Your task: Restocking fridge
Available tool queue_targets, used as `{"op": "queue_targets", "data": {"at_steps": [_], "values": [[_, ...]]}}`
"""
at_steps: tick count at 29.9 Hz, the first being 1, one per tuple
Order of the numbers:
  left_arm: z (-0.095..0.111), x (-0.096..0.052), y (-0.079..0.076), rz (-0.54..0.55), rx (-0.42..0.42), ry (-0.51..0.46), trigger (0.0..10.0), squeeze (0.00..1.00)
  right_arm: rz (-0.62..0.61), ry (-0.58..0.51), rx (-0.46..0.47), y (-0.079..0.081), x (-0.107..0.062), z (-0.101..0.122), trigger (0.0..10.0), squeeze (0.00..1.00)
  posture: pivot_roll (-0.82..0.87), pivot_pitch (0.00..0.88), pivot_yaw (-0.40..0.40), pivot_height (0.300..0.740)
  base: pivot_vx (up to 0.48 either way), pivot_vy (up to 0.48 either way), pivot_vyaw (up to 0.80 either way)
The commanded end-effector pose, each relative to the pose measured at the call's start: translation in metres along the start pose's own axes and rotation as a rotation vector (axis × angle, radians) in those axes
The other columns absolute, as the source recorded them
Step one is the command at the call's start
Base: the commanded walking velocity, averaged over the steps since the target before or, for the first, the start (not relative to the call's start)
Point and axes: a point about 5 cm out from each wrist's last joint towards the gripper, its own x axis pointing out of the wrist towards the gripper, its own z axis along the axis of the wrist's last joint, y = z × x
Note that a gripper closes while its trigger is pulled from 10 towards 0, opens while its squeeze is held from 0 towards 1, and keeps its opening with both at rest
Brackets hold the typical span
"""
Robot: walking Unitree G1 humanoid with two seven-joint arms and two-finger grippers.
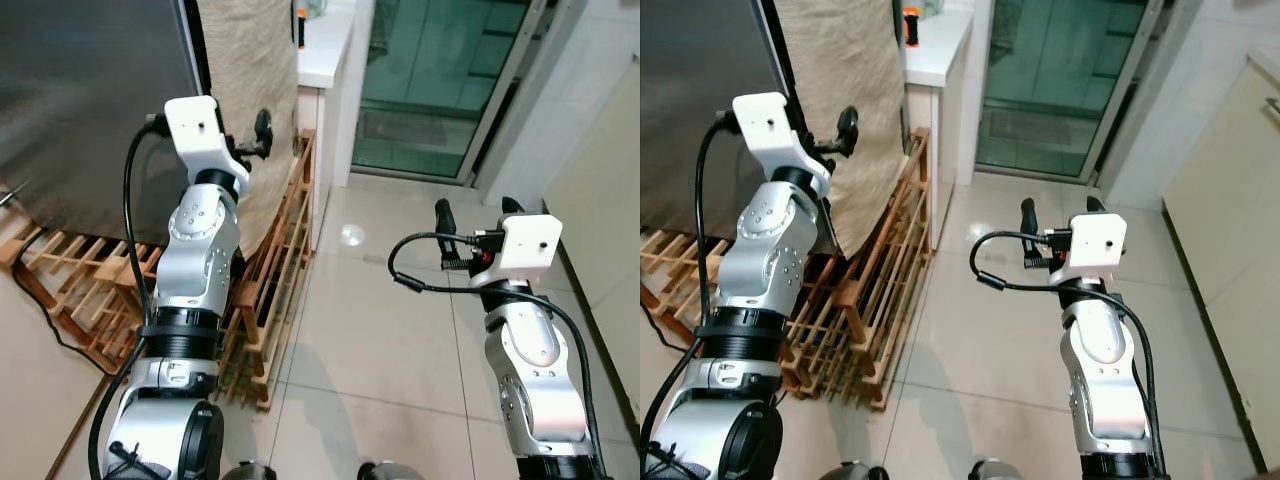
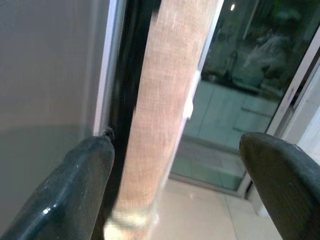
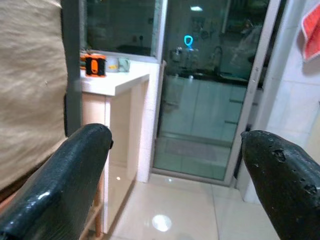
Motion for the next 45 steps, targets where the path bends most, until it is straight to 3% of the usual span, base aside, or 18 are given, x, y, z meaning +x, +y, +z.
{"op": "queue_targets", "data": {"at_steps": [1, 3, 14, 17, 19, 21, 24, 27, 29, 32, 33, 37, 39, 42, 45], "values": [[-0.006, -0.001, 0.0, 0.021, -0.041, 0.024, 10.0, 0.0, -0.011, 0.006, -0.003, -0.002, -0.002, 0.0, 10.0, 0.0, -0.13, 0.054, 0.009, 0.74, 0.0, 0.0, 0.0], [-0.007, -0.003, -0.001, 0.023, -0.061, 0.02, 10.0, 0.0, -0.012, 0.007, -0.004, -0.003, -0.002, -0.001, 10.0, 0.0, -0.13, 0.055, 0.008, 0.74, 0.0, 0.0, 0.0], [-0.014, -0.002, -0.02, -0.071, -0.006, 0.029, 10.0, 0.0, -0.005, 0.008, -0.006, -0.002, 0.001, -0.001, 10.0, 0.0, -0.14, 0.051, 0.007, 0.74, 0.0, 0.0, 0.0], [-0.008, -0.01, -0.013, -0.128, 0.094, -0.021, 10.0, 0.0, -0.003, -0.016, -0.012, -0.002, 0.001, 0.006, 10.0, 0.0, -0.14, 0.054, 0.019, 0.74, 0.0, 0.0, 0.0], [-0.006, -0.014, -0.009, -0.134, 0.114, -0.036, 10.0, 0.0, -0.005, -0.025, -0.015, -0.003, 0.001, 0.008, 10.0, 0.0, -0.14, 0.056, 0.02, 0.74, 0.0, 0.0, 0.0], [-0.005, -0.046, 0.015, -0.153, 0.19, -0.075, 10.0, 0.0, -0.009, -0.057, -0.026, -0.004, -0.01, 0.018, 10.0, 0.0, -0.13, 0.068, 0.023, 0.74, 0.0, 0.0, 0.0], [-0.003, -0.077, 0.035, -0.119, 0.221, -0.095, 10.0, 0.0, 0.007, -0.07, -0.034, -0.004, -0.026, 0.023, 10.0, 0.0, -0.13, 0.075, 0.02, 0.74, 0.0, 0.0, 0.0], [-0.007, -0.111, 0.055, -0.05, 0.279, -0.089, 10.0, 0.0, -0.001, -0.033, -0.023, -0.009, -0.038, 0.012, 10.0, 0.0, -0.11, 0.086, 0.012, 0.74, 0.0, 0.0, 0.0], [-0.017, -0.129, 0.061, -0.022, 0.322, -0.036, 10.0, 0.0, -0.02, -0.012, -0.019, -0.014, -0.04, 0.004, 10.0, 0.0, -0.1, 0.095, -0.003, 0.74, 0.0, 0.0, 0.0], [-0.02, -0.136, 0.058, -0.02, 0.342, -0.012, 10.0, 0.0, -0.014, -0.002, -0.014, -0.013, -0.038, 0.0, 10.0, 0.0, -0.09, 0.099, -0.013, 0.74, 0.0, 0.0, 0.0], [-0.015, -0.132, 0.049, -0.023, 0.317, -0.039, 10.0, 0.0, 0.017, -0.007, -0.03, -0.008, -0.035, 0.002, 10.0, 0.0, -0.09, 0.099, -0.024, 0.74, 0.0, 0.0, 0.0], [-0.009, -0.129, 0.044, 0.007, 0.252, -0.055, 10.0, 0.0, 0.038, -0.026, -0.038, -0.005, -0.031, 0.006, 10.0, 0.0, -0.09, 0.096, -0.03, 0.74, 0.0, 0.0, 0.0], [-0.011, -0.133, 0.048, 0.029, 0.21, -0.04, 10.0, 0.0, 0.038, -0.038, -0.034, -0.006, -0.029, 0.008, 10.0, 0.0, -0.1, 0.094, -0.034, 0.74, 0.0, 0.0, 0.0], [-0.013, -0.139, 0.051, 0.021, 0.218, -0.025, 10.0, 0.0, 0.039, -0.034, -0.033, -0.006, -0.032, 0.007, 10.0, 0.0, -0.1, 0.092, -0.033, 0.74, 0.0, 0.0, 0.0], [-0.016, -0.162, 0.066, -0.007, 0.276, 0.037, 10.0, 0.0, 0.043, -0.007, -0.055, -0.016, -0.045, 0.004, 10.0, 0.0, -0.1, 0.095, -0.029, 0.74, 0.0, 0.0, 0.0]]}}
